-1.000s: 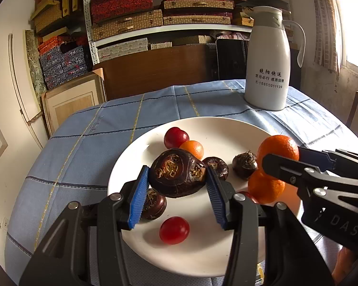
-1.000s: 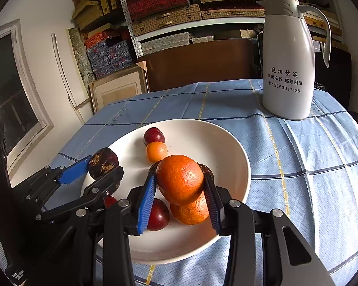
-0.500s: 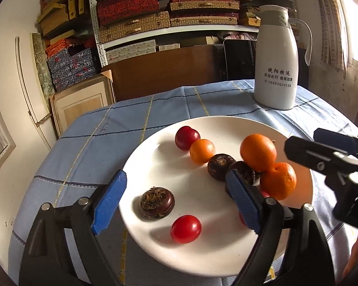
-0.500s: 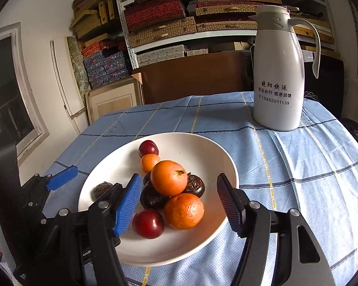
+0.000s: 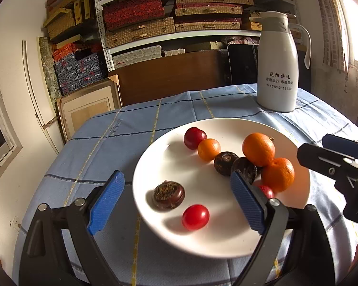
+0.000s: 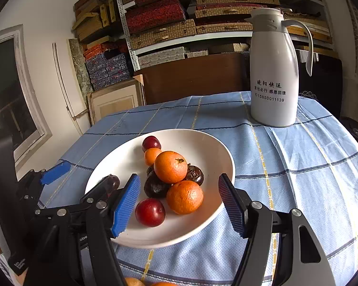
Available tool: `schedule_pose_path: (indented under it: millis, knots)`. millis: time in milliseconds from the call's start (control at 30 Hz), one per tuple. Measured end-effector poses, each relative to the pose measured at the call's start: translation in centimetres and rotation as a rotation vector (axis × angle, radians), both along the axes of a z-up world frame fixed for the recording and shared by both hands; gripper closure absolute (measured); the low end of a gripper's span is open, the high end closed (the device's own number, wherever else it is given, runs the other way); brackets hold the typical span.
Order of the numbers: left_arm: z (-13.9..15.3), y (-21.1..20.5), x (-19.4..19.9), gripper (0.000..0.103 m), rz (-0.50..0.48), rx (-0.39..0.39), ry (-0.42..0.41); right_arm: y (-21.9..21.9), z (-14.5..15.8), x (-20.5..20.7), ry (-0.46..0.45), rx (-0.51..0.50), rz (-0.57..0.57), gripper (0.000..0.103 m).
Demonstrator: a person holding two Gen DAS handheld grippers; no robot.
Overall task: Organize fruits
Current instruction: 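Release the water chestnut onto the plate with the left tool while the right tool releases the orange there, then move both open tools back toward the remaining loose fruit, then grasp a dark water chestnut with the left tool while the right tool grasps an orange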
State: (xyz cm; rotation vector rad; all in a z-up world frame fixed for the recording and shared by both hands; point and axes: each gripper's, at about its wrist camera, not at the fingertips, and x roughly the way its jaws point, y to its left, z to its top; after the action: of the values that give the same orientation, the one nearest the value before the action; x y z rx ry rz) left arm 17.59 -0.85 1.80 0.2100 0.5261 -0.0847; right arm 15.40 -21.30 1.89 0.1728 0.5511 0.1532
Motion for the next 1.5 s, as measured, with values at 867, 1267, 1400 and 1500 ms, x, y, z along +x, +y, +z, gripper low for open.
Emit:
schedule_pose_path:
  millis: [867, 1267, 1400, 1500]
  knots:
    - [-3.1, 2.0, -17.1, 0.005, -0.239, 0.033, 0.218, -4.8, -3.6, -10.7, 0.068, 0.214, -0.033, 0.013]
    - [-5.8, 2.2, -13.3, 0.049, -0.301, -0.054, 0.453, -4.9, -3.9, -10.7, 0.085, 0.218, -0.031, 0.013]
    - [-5.7, 2.3, -12.1, 0.062, -0.296, -0.025, 0.433, -5.0, -4.1, -10.6, 0.089, 0.225, -0.034, 0.013]
    - [-5.6, 3.0, -10.3, 0.062, -0.207, -0.01, 0.404, -4.9, -4.2, -10.5, 0.091, 0.218, -0.038, 0.013]
